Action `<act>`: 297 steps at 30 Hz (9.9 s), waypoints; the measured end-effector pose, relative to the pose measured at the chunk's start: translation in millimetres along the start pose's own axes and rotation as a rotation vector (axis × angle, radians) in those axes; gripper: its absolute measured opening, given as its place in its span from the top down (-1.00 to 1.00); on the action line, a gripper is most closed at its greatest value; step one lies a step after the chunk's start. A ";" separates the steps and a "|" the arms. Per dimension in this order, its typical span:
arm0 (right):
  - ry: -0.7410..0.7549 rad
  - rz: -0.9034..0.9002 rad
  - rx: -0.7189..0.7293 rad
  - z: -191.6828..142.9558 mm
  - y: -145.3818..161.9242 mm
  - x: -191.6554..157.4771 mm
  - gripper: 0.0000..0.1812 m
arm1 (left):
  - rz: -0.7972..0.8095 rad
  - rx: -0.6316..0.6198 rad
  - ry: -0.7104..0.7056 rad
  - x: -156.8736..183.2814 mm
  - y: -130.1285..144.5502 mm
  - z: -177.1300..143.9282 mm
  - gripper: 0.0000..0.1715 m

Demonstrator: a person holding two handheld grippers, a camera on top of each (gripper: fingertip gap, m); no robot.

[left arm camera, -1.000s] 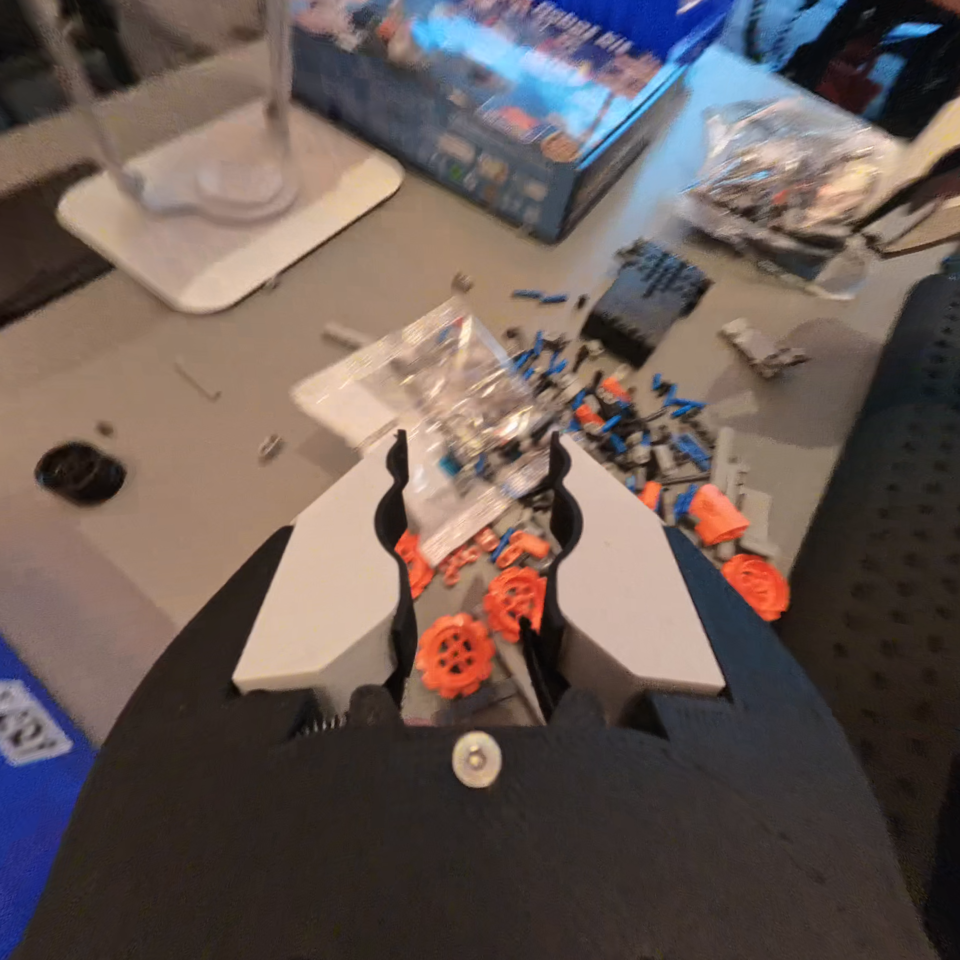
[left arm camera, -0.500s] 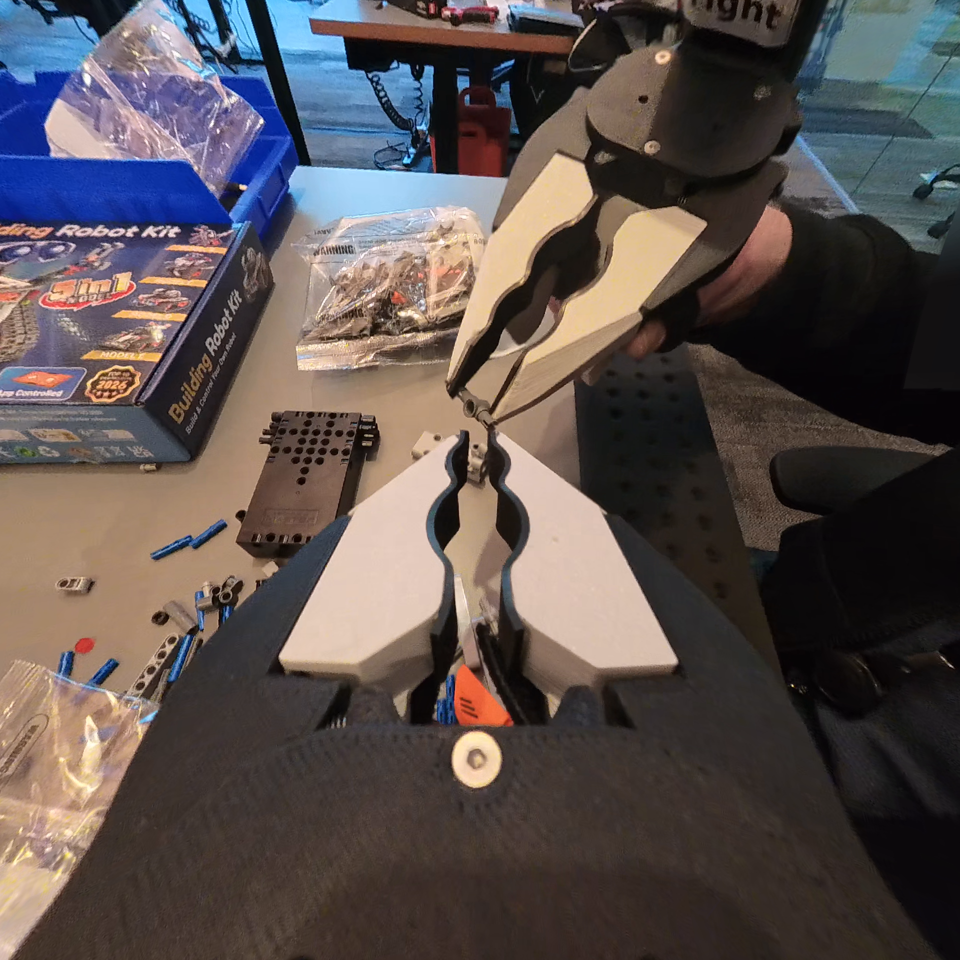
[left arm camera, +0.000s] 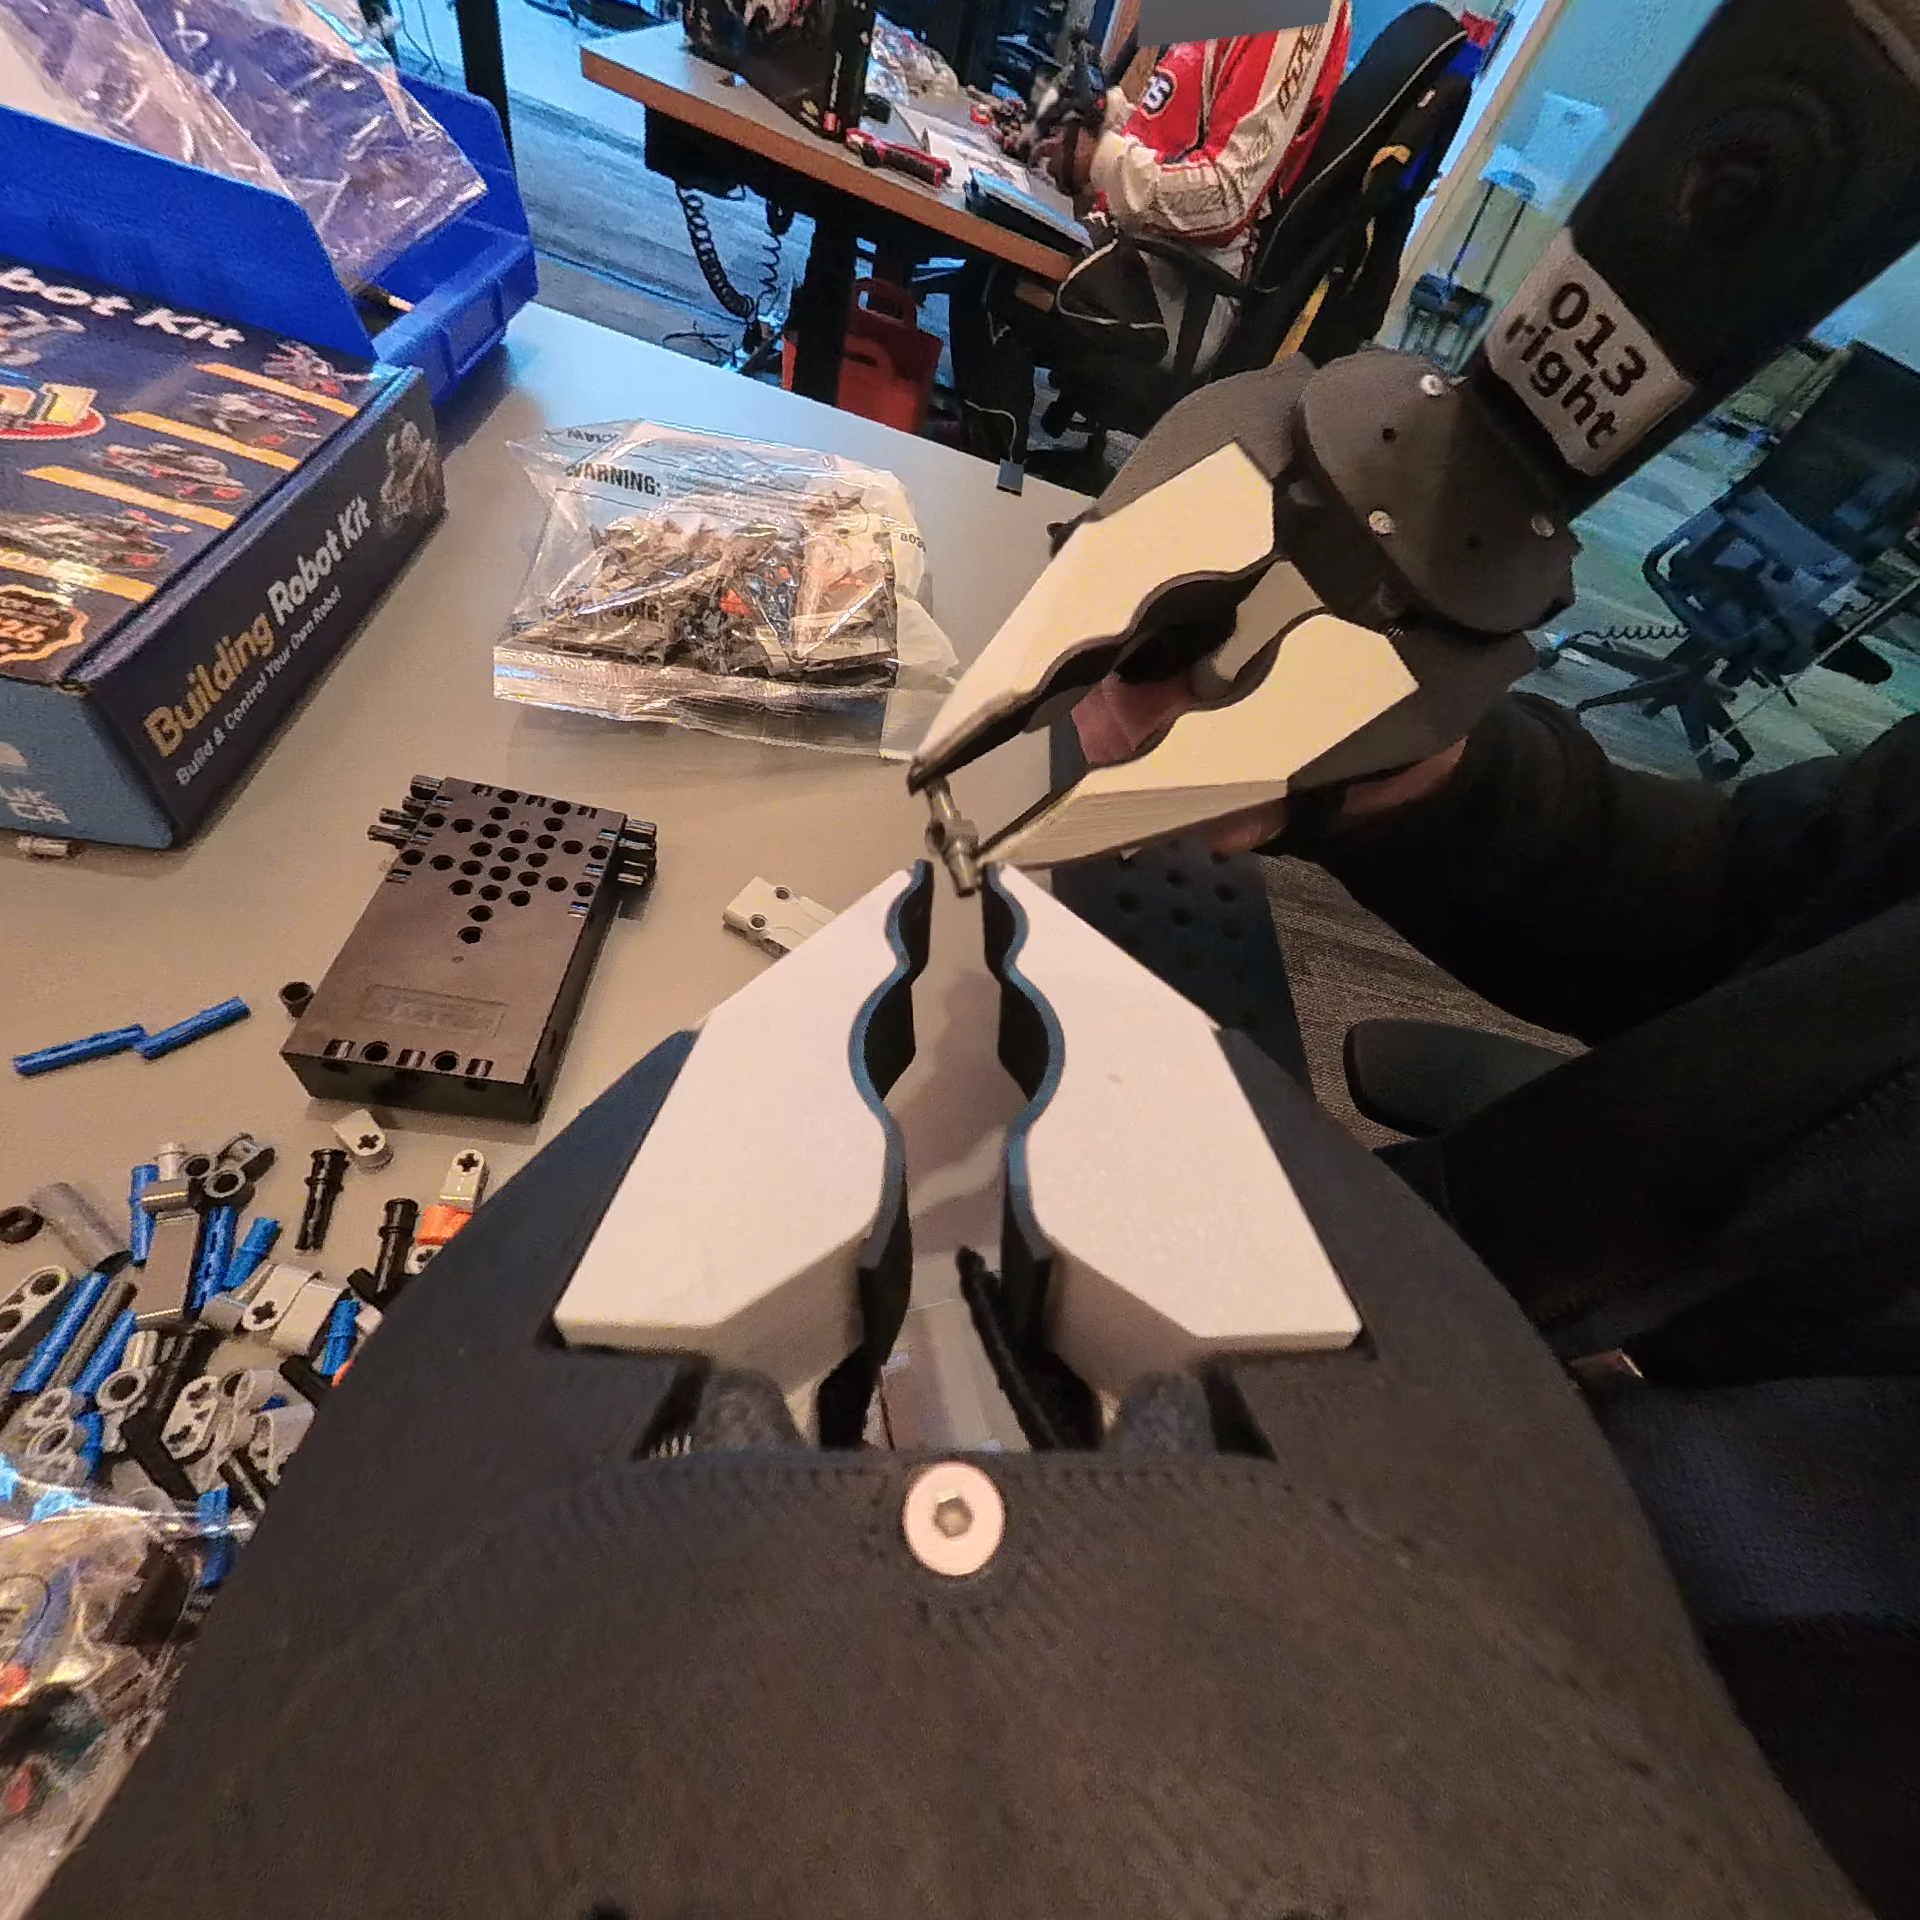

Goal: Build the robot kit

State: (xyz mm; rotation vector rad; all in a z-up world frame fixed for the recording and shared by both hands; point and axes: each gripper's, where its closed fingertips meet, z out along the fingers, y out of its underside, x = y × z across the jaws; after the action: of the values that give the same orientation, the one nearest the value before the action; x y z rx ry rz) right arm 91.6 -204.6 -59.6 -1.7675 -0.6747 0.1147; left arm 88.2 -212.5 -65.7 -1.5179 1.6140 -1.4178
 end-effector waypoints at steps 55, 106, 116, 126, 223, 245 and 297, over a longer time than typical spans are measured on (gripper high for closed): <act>-0.088 -0.050 0.140 -43.2 8.7 -4.0 0.94 | -0.036 -0.147 0.456 20.7 5.8 23.3 0.90; 0.093 0.194 -0.163 -109.0 111.3 -13.7 0.94 | 0.049 -0.549 0.070 35.1 89.2 113.5 0.73; 0.135 0.199 -0.226 -99.7 127.3 -31.7 0.94 | 0.059 -0.560 0.088 42.8 95.9 115.4 0.72; 0.176 0.194 -0.256 -97.8 131.9 -27.8 0.94 | 0.187 -0.545 0.064 34.7 85.3 118.2 0.83; 0.015 0.163 -0.200 -65.1 108.7 2.0 0.94 | 0.600 -0.275 0.240 19.3 53.2 111.9 0.84; -0.202 0.109 0.157 -93.0 40.8 -5.9 0.95 | 0.558 0.071 0.330 63.5 -2.2 76.9 0.84; -0.175 0.146 -0.168 -23.0 71.4 13.5 0.94 | 0.539 -0.094 -0.100 -21.9 4.4 -36.1 0.67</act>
State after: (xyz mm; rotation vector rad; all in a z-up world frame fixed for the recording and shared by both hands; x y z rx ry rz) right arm 139.5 -228.5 -114.0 -1.9839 -0.6960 0.3240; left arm 60.0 -180.9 -63.9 -1.0609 1.8620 -0.9656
